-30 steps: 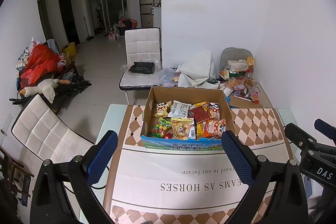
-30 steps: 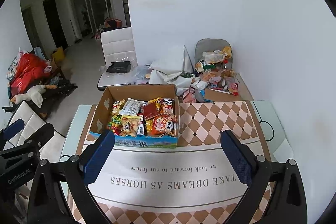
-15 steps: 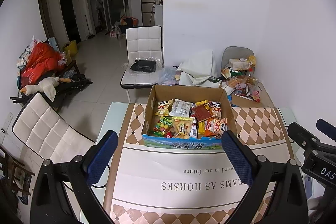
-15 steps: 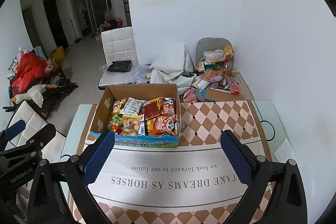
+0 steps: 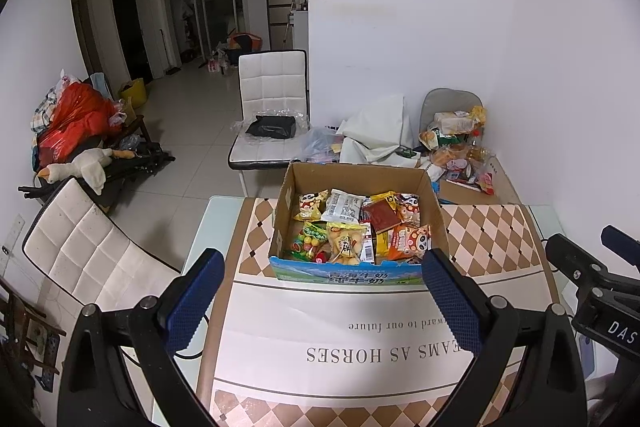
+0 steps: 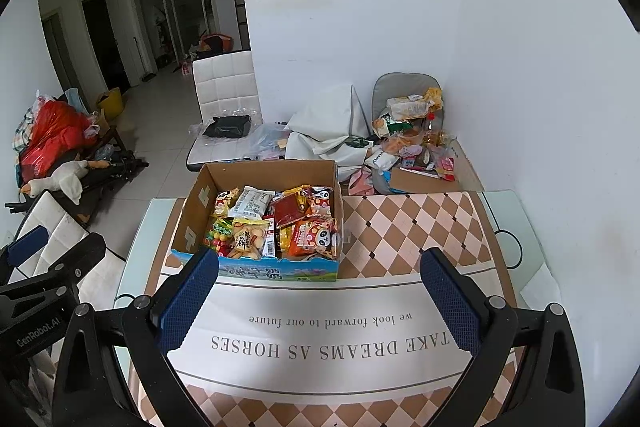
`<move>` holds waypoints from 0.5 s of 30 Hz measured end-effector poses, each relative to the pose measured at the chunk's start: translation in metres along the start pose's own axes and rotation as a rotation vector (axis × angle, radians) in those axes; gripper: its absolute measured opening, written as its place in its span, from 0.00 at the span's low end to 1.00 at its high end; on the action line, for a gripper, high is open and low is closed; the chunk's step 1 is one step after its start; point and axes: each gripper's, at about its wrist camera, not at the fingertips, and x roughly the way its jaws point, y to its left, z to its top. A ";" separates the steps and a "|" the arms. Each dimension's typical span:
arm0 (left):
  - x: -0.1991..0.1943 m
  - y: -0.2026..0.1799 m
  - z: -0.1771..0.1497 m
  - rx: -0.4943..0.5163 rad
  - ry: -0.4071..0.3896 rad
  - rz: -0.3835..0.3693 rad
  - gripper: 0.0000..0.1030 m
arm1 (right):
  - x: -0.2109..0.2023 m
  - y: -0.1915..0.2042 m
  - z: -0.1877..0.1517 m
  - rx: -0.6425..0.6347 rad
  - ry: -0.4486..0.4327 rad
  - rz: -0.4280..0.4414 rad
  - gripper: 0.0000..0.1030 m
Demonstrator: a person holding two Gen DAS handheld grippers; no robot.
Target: Organize snacks
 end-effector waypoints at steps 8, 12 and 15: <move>0.000 0.000 0.000 0.001 -0.003 -0.001 0.98 | -0.001 0.001 -0.001 -0.004 0.000 0.003 1.00; -0.001 0.001 0.000 0.002 -0.002 -0.003 0.98 | -0.004 0.003 0.000 -0.005 0.004 0.006 1.00; -0.001 0.001 0.000 0.001 -0.003 -0.003 0.98 | -0.003 0.003 0.001 -0.005 0.002 0.006 1.00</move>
